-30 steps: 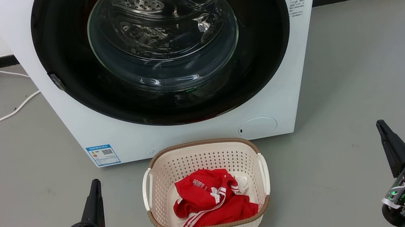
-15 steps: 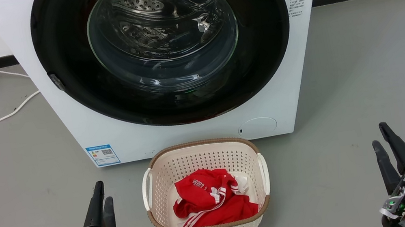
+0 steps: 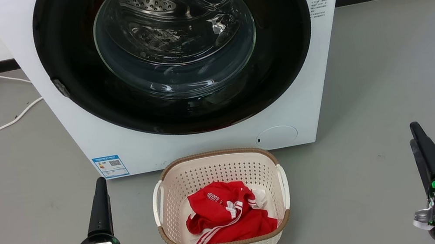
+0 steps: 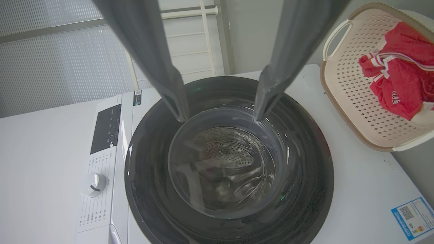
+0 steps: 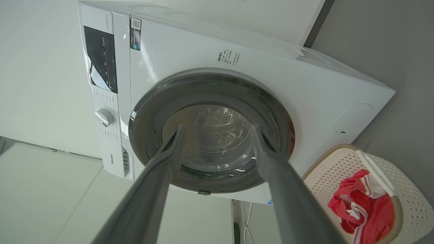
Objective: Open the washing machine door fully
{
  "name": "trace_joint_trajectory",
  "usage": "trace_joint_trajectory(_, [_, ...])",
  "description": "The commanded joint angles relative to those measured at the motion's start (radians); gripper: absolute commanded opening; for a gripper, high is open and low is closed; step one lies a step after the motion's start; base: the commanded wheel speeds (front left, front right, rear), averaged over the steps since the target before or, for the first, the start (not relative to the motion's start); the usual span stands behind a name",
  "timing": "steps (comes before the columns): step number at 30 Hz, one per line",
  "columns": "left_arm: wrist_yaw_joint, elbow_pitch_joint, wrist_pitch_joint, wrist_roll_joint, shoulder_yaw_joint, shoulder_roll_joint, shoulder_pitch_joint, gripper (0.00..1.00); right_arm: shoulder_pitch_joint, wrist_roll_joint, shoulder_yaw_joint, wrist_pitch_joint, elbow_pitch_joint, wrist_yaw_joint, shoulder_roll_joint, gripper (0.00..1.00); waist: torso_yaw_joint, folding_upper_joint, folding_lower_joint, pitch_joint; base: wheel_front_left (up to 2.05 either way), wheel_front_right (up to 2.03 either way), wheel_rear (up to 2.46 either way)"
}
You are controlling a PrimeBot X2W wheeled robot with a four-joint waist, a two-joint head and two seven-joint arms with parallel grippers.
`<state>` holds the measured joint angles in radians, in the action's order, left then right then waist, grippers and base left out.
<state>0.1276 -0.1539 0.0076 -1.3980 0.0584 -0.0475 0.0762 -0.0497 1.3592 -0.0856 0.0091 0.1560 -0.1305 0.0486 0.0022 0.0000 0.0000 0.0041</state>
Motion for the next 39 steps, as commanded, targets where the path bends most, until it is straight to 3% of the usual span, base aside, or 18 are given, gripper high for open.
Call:
trace_joint_trajectory(1, [0.001, 0.032, -0.01, 0.049, -0.006, -0.003, 0.028, 1.0, -0.009, -0.049, 0.004, -0.009, -0.029, 0.0, 0.003, 1.0, 0.0, 0.0, 0.0, 0.0, 0.0, 0.0, 0.0])
trace_joint_trajectory(24, [-0.001, 0.106, -0.091, 0.397, -0.021, -0.003, 0.015, 1.0, 0.02, -0.461, 0.047, -0.091, -0.097, 0.0, 0.003, 1.0, 0.009, 0.0, 0.0, -0.005, 0.0, 0.0, 0.0])
trace_joint_trajectory(39, [-0.024, 0.091, -0.136, 0.724, -0.077, -0.003, 0.021, 1.0, 0.036, -0.76, 0.046, -0.108, -0.122, 0.0, 0.003, 1.0, 0.015, 0.0, 0.0, -0.004, 0.0, 0.0, 0.0])
